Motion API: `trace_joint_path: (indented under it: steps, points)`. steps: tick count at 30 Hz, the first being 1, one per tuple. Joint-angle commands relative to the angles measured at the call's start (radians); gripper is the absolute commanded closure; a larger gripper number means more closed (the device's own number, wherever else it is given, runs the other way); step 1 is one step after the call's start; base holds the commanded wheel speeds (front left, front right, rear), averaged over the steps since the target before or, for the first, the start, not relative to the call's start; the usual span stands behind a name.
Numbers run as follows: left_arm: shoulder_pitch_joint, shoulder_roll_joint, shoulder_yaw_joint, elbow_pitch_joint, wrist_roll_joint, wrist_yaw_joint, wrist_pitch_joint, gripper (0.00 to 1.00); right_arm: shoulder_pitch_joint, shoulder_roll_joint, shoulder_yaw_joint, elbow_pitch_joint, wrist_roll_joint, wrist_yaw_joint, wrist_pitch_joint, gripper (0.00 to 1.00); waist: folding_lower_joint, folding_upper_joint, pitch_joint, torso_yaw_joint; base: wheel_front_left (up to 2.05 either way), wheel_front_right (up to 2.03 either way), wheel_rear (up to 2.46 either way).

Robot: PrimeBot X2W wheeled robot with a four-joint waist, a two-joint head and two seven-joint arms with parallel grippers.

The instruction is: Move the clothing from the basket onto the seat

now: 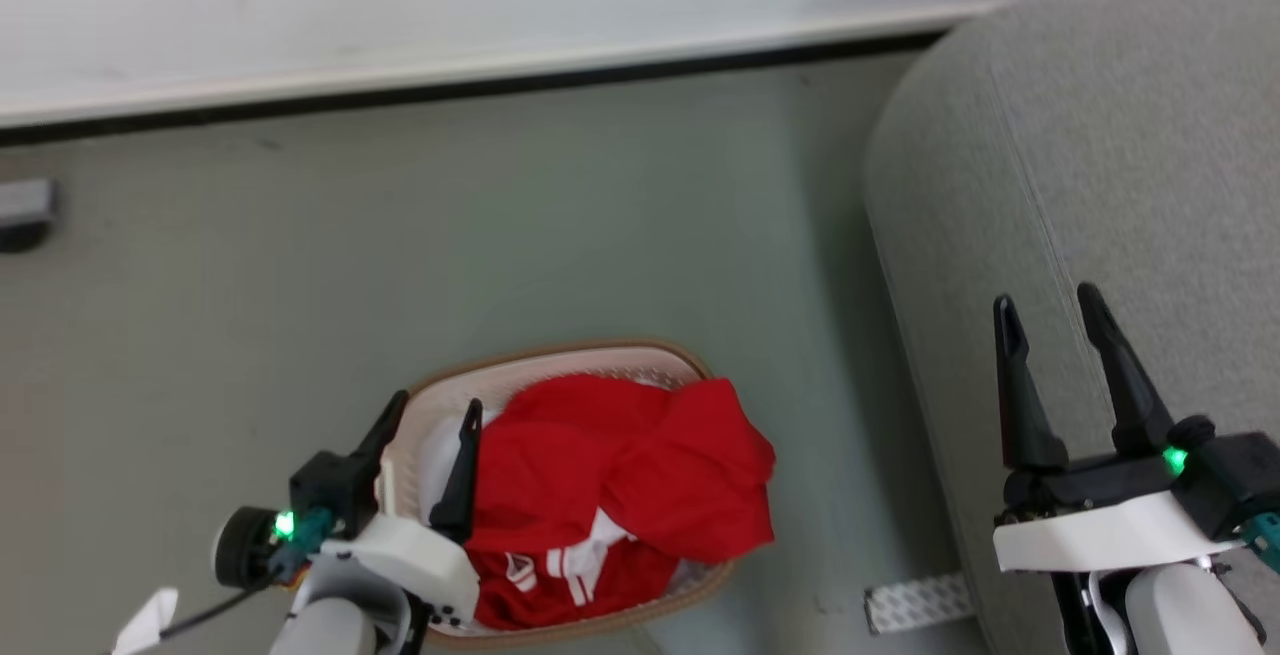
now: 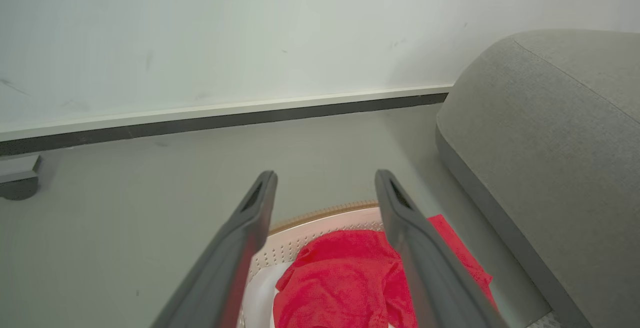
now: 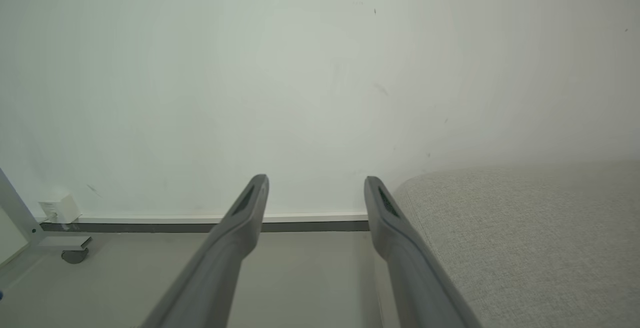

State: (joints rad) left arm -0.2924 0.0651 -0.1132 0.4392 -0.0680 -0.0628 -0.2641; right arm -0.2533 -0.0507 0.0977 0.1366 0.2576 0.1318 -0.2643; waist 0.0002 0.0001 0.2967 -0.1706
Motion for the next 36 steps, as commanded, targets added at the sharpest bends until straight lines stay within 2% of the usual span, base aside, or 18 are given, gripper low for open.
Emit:
trace_joint_path:
  steps: [1, 9, 15, 20, 25, 34, 35, 36]
  points:
    - [-0.042, 0.018, -0.003, 0.052, 0.014, -0.006, -0.001, 0.00, -0.024, -0.001, -0.003, -0.014, 0.013, -0.002, 0.000, 0.00, -0.0002, -0.0001, 0.088, -0.071, 0.00, 0.00, 0.00]
    - [-0.245, 0.065, -0.068, 0.355, 0.059, -0.038, 0.015, 0.00, -0.090, 0.000, -0.008, -0.066, 0.042, -0.002, 0.000, 0.00, -0.0002, -0.0001, 0.221, -0.144, 0.00, 0.00, 0.00]
    - [-0.391, 0.095, -0.139, 0.526, 0.078, -0.061, 0.059, 0.00, -0.138, 0.000, 0.003, -0.109, 0.077, -0.002, 0.000, 0.00, -0.0002, -0.0001, 0.331, -0.198, 0.00, 0.00, 0.00]
    - [-0.482, 0.098, -0.225, 0.657, 0.080, -0.068, 0.116, 0.00, -0.163, 0.000, 0.009, -0.130, 0.099, -0.002, 0.000, 0.00, -0.0002, -0.0001, 0.401, -0.231, 0.00, 0.00, 0.00]
    - [-0.566, 0.116, -0.299, 0.754, 0.062, -0.066, 0.188, 0.00, -0.182, 0.000, 0.017, -0.139, 0.128, -0.002, 0.000, 0.00, -0.0002, -0.0001, 0.459, -0.256, 0.00, 0.00, 0.00]
    - [-0.619, 0.157, -0.335, 0.834, 0.072, -0.063, 0.325, 0.00, -0.200, 0.000, 0.042, -0.139, 0.158, -0.002, 0.000, 0.00, -0.0002, -0.0001, 0.518, -0.285, 0.00, 0.00, 0.00]
    - [-0.619, 0.160, -0.336, 0.836, 0.070, -0.063, 0.327, 0.08, -0.202, 0.000, 0.044, -0.138, 0.158, -0.002, 0.000, 0.00, -0.0002, -0.0001, 0.520, -0.287, 0.00, 0.00, 0.00]
    - [-0.618, 0.161, -0.337, 0.838, 0.066, -0.063, 0.327, 0.45, -0.203, 0.000, 0.046, -0.137, 0.159, -0.002, 0.000, 0.00, -0.0002, -0.0001, 0.522, -0.288, 0.00, 0.00, 0.00]
